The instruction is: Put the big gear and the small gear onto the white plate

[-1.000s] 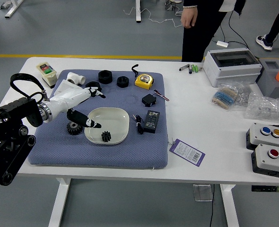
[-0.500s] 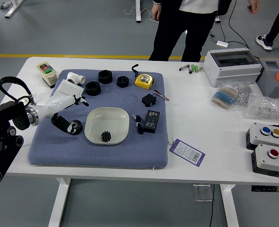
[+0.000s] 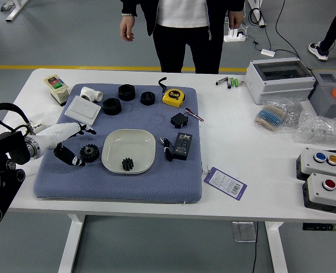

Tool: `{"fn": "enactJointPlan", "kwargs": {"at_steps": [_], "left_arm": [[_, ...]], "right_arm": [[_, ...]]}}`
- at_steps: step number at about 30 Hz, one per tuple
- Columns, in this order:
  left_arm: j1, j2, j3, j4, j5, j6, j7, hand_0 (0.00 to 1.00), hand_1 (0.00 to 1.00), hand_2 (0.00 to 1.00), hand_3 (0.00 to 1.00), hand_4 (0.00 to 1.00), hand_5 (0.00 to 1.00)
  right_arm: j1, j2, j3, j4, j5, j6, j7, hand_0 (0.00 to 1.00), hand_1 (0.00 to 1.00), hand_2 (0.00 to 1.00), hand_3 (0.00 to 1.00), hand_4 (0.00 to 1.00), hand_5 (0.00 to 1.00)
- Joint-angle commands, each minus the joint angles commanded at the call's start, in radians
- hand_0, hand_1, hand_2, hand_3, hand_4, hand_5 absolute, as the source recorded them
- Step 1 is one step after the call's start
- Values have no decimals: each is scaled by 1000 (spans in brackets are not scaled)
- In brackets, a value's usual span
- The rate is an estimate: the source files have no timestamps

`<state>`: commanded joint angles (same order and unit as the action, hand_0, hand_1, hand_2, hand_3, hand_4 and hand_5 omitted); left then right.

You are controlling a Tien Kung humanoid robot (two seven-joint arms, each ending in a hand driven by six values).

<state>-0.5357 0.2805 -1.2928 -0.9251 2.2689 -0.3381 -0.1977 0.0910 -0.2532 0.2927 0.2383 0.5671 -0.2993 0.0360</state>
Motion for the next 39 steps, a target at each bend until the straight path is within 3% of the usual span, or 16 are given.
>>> {"fn": "enactJointPlan", "kwargs": {"at_steps": [15, 16, 21, 22, 27, 28, 33, 34, 39], "left_arm": [[-3, -18, 25, 26, 0, 49, -7, 692, 744, 798, 786, 885, 58], [-5, -18, 26, 24, 0, 49, -7, 603, 632, 665, 679, 781, 33], [-9, -21, 32, 28, 0, 52, -9, 603, 632, 665, 679, 781, 33], [-10, -22, 33, 30, 0, 54, -9, 521, 529, 570, 626, 696, 2], [-8, -26, 38, 38, 0, 50, -8, 521, 529, 570, 626, 696, 2], [-7, -27, 40, 39, 0, 49, -7, 420, 470, 511, 541, 624, 2], [-5, -27, 39, 37, 0, 46, -7, 420, 470, 511, 541, 624, 2], [-4, -26, 34, 33, 0, 45, -6, 360, 414, 474, 520, 612, 2], [5, -29, -16, 7, 0, 61, -8, 360, 414, 474, 520, 612, 2]], "right_arm": [[2, -1, 0, 0, -1, -1, 0, 668, 686, 732, 559, 783, 673], [2, -1, 1, 0, -2, 0, 0, 668, 686, 732, 560, 783, 673], [2, -1, 3, 0, -3, 0, 0, 668, 686, 732, 560, 783, 673], [2, -1, 3, 0, -3, 0, 0, 668, 685, 732, 559, 783, 673], [1, -1, 1, 0, -2, -1, 1, 668, 685, 732, 559, 783, 673], [0, 0, 1, 0, -2, 0, 1, 668, 686, 732, 558, 783, 673], [-3, 1, -4, 0, 1, 0, 1, 668, 686, 732, 558, 783, 673], [-4, 1, -5, 0, 0, 0, 1, 668, 686, 732, 559, 783, 673], [-6, 1, -7, 0, 0, 0, 1, 668, 686, 732, 559, 783, 673]]}}
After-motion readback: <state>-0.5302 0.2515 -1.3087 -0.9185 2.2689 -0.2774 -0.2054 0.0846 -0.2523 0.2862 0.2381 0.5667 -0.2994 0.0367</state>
